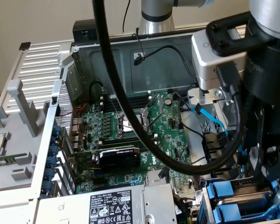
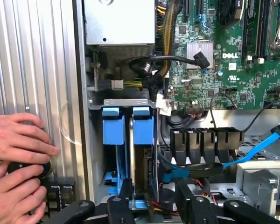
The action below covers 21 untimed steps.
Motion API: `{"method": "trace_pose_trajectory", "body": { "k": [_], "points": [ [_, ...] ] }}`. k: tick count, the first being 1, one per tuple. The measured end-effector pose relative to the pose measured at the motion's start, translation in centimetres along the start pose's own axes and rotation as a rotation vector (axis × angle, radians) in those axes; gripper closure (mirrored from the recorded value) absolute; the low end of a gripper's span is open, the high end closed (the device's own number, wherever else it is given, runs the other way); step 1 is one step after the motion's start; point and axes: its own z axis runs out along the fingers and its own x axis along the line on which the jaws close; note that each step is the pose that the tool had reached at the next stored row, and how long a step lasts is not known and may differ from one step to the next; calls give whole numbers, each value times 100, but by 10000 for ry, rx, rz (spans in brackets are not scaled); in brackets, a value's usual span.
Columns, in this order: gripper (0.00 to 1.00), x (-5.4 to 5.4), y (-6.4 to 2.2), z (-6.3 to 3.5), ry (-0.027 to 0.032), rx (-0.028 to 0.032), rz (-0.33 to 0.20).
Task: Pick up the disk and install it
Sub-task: 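Insert the first disk wire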
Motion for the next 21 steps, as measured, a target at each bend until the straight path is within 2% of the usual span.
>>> {"method": "trace_pose_trajectory", "body": {
  "k": [4,5,6,9,11,13,15,17,21],
  "points": [
    [53,9,-9,11,-30,-26,-177],
    [53,14,-10,17,-40,-38,-199],
    [60,21,-11,24,-50,-57,-217],
    [60,41,-15,40,-93,-102,-259],
    [60,53,-19,50,-158,-125,-276],
    [60,66,-21,64,-251,-166,-285],
    [60,79,-22,80,-317,-217,-302],
    [60,98,-23,97,-355,-271,-321],
    [60,116,-39,115,-399,-315,-397]
  ]
}}
